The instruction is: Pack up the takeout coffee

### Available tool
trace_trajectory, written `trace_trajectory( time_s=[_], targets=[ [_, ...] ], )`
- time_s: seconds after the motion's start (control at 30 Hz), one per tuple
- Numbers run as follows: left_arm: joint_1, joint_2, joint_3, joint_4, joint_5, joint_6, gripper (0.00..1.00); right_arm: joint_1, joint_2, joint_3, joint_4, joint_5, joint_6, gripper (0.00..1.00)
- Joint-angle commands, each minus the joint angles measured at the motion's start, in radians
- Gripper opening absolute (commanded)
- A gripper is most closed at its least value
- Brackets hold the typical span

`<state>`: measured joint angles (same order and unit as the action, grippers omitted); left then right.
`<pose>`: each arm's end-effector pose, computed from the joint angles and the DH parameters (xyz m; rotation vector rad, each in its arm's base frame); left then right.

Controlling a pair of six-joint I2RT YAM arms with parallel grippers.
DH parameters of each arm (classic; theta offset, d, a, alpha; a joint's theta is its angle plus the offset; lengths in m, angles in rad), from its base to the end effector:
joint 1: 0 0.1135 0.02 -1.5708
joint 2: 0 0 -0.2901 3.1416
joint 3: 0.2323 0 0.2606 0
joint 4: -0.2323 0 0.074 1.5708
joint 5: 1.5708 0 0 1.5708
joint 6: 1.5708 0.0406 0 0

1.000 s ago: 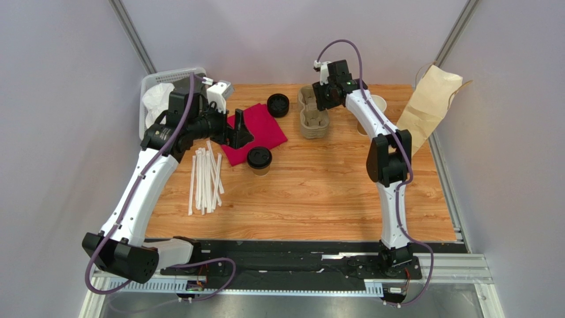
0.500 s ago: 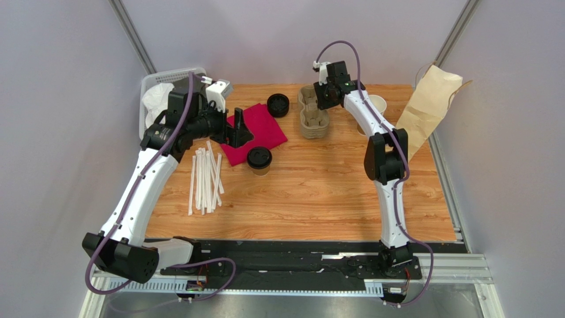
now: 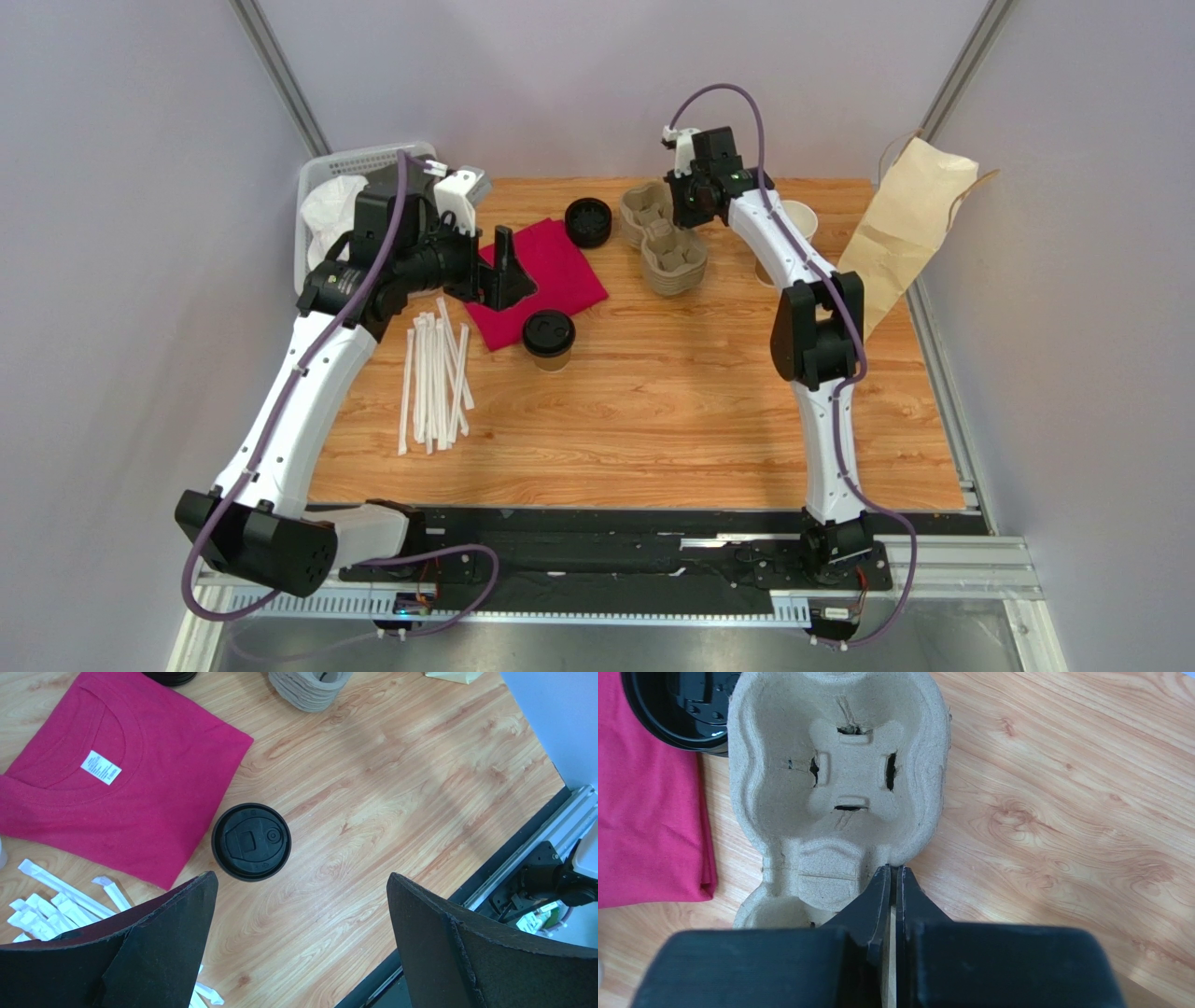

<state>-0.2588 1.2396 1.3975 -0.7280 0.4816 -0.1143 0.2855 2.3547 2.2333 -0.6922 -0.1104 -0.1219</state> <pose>0.2458 -0.0845 0.4276 0.4404 2.1105 -0.7323 0.5383 0.1627 0.2647 -0.5344 2.3276 0.2091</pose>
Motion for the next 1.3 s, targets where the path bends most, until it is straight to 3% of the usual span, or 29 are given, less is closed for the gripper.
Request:
trace_trajectory(
  time_s=[0.0, 0.77, 0.97, 1.27],
  targets=[
    [0.007, 0.001, 0.001, 0.029, 0.025, -0.016, 0.99, -0.006, -0.103, 0.065, 0.042, -0.069, 0.041, 0.00],
    [0.012, 0.084, 0.029, 0.078, 0.072, -0.057, 0.99, -0.091, -0.141, 0.063, 0.053, -0.227, 0.169, 0.00],
    [0.012, 0.184, 0.081, 0.171, 0.113, -0.105, 0.95, -0.118, -0.166, 0.062, 0.054, -0.334, 0.234, 0.00],
    [0.010, 0.300, 0.112, 0.482, 0.227, -0.378, 0.84, -0.164, -0.268, -0.038, 0.118, -0.619, 0.387, 0.00]
  ],
)
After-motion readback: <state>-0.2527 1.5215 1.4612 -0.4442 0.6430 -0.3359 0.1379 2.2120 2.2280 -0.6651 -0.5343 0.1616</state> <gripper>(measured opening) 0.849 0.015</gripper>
